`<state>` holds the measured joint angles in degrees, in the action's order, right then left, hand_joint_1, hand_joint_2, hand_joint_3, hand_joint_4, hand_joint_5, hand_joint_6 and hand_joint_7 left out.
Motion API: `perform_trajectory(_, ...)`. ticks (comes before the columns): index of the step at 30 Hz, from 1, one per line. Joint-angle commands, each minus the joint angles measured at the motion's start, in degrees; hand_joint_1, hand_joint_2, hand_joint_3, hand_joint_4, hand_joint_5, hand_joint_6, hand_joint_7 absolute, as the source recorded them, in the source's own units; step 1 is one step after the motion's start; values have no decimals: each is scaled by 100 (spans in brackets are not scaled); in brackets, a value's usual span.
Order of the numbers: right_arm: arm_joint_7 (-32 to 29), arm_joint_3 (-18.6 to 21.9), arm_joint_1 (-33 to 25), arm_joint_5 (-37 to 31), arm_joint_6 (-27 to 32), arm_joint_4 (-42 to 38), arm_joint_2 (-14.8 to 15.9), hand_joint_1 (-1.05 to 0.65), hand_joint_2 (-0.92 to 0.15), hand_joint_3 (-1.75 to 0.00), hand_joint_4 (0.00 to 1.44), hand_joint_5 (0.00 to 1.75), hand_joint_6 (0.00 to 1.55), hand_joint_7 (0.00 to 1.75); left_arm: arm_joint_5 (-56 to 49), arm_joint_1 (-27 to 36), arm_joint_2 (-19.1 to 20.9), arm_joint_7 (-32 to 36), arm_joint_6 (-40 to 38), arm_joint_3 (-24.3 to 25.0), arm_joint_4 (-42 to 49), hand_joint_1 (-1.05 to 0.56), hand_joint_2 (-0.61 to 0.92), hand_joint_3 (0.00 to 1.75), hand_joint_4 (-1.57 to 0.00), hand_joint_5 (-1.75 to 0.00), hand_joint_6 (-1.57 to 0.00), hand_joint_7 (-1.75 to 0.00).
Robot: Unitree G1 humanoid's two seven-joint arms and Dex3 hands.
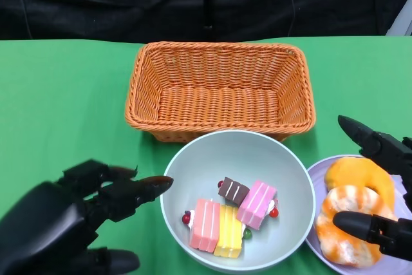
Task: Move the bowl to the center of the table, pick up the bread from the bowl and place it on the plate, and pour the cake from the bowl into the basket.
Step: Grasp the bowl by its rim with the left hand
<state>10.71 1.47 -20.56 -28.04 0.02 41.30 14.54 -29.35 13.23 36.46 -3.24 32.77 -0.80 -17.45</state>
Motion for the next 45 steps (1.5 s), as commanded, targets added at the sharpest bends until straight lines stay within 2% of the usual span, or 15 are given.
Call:
perform_trajectory(1,-21,136,-212,383,63,351,-161,-45,-92,-24,15,102,28,12,-684,-603,211,538,911,-7,730,-45,88,1,-19,-60,-46,-2)
perform_trajectory(6,12,165,-282,525,78,443,-193,-44,-92,-25,14,104,28,13,-1031,-840,164,810,1381,21,1126,-46,87,0,-20,-62,-47,-2)
perform_trajectory(8,15,171,-580,798,82,753,-334,-46,-92,-28,10,111,26,17,-2058,-1477,161,1495,1686,-292,1543,-47,87,0,-21,-64,-49,-3)
perform_trajectory(10,35,174,-758,960,91,935,-402,-47,-92,-29,6,118,22,23,-2692,-1836,177,2000,1849,-503,1824,-48,87,0,-21,-68,-51,-3)
perform_trajectory(11,49,173,-796,994,97,972,-407,-47,-92,-30,5,121,18,30,-2834,-1903,191,2159,1874,-564,1903,-48,88,1,-20,-69,-51,-3)
perform_trajectory(12,57,173,-824,1022,103,1000,-407,-47,-92,-30,3,123,8,50,-2951,-1957,207,2301,1890,-618,1969,-48,89,1,-19,-70,-51,-3)
perform_trajectory(13,54,137,-946,1074,80,1102,-437,-47,-92,-31,3,124,4,58,-3229,-2157,203,2508,1907,-805,2118,-48,89,1,-19,-70,-51,-3)
perform_trajectory(16,-2,20,-1169,1141,19,1271,-541,-50,-92,-32,4,126,0,67,-3807,-2686,156,3128,1962,-1339,2607,-48,91,2,-24,-75,-64,-9)
perform_trajectory(22,-117,-166,-1225,1113,-23,1265,-688,-47,-92,-34,3,128,0,72,-4657,-3303,228,4006,1686,-2206,3063,-51,90,1,-29,-81,-67,-10)
perform_trajectory(27,-143,-198,-1221,1104,-27,1252,-699,-47,-92,-35,2,129,0,74,-4802,-3518,317,4432,1490,-2606,3269,-52,90,0,-32,-82,-67,-11)
perform_trajectory(29,-194,-231,-1215,1055,7,1268,-739,-47,-92,-35,3,130,0,75,-5078,-3821,181,4596,1381,-3015,3656,-52,90,0,-33,-83,-68,-11)
perform_trajectory(34,-236,-258,-1207,1062,28,1275,-763,-46,-92,-34,2,133,0,79,-5510,-4348,-59,5293,1005,-3799,4446,-45,86,0,-34,-97,-72,-18)
perform_trajectory(45,-269,-305,-1239,1016,43,1306,-758,-48,-92,-33,2,135,0,80,-5535,-5118,-665,6233,709,-5033,6211,-38,85,0,-56,-125,-97,-38)
